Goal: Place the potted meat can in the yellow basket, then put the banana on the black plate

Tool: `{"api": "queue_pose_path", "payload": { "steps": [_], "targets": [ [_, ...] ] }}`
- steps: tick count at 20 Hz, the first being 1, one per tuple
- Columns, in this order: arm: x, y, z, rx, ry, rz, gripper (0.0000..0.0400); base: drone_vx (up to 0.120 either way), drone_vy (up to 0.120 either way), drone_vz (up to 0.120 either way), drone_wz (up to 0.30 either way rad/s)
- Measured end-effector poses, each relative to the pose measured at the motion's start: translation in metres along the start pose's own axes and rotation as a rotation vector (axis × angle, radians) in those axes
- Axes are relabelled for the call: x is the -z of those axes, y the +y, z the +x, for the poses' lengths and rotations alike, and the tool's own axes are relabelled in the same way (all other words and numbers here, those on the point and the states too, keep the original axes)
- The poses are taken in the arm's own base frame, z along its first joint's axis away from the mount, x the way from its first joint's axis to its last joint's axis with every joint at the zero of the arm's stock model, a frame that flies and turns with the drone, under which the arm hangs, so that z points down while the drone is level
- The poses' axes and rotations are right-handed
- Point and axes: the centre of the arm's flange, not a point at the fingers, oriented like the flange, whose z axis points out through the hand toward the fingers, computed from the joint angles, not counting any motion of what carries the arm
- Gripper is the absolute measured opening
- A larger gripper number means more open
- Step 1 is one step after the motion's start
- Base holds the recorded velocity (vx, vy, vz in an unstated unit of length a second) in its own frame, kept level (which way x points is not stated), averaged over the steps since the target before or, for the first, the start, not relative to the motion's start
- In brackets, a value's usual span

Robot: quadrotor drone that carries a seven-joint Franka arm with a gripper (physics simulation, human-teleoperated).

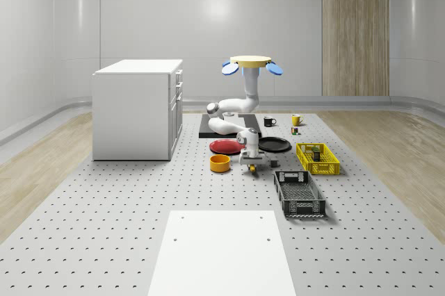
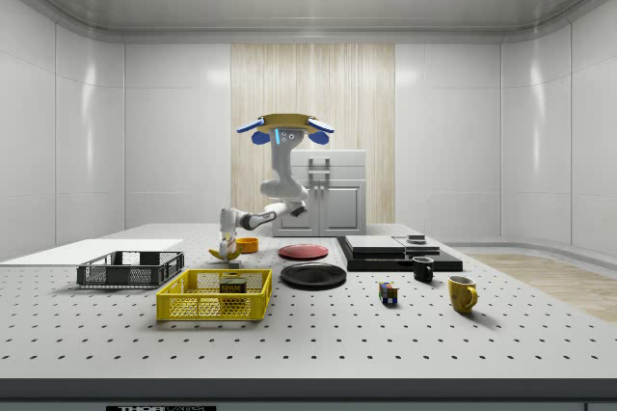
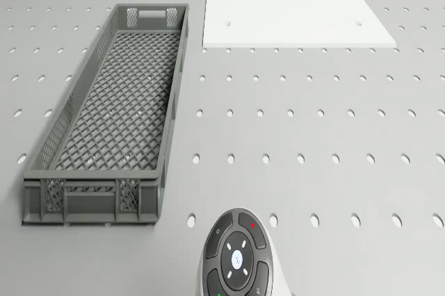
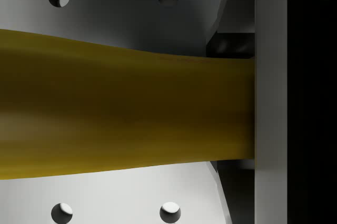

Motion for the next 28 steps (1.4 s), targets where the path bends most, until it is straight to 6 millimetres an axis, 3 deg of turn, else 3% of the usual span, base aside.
{"api": "queue_pose_path", "payload": {
  "steps": [8,28],
  "targets": [
    [0.018,0.000,0.000,-0.012,0.002,-0.001,0.0199,-0.030,0.035,0.115,0.000],
    [0.023,0.000,0.000,-0.019,0.002,-0.001,0.0199,-0.120,0.120,0.000,0.000]
  ]
}}
